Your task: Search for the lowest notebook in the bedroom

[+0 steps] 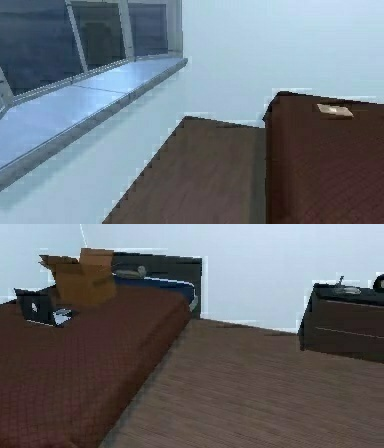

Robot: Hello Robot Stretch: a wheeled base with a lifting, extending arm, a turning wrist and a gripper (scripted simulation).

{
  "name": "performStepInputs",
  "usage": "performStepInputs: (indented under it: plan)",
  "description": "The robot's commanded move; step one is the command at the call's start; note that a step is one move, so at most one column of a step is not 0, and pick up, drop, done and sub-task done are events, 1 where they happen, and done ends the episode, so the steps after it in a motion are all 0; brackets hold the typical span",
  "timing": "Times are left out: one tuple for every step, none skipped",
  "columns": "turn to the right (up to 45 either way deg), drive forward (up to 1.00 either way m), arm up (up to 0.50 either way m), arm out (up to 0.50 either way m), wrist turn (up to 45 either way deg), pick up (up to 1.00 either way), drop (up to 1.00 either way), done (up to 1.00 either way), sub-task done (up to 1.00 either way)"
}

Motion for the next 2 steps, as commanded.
performStepInputs:
  plan:
    - [0.0,0.05,0.0,0.0,0.0,0.0,0.0,0.0,0.0]
    - [-6.0,0.0,0.0,0.0,0.0,0.0,0.0,0.0,0.0]
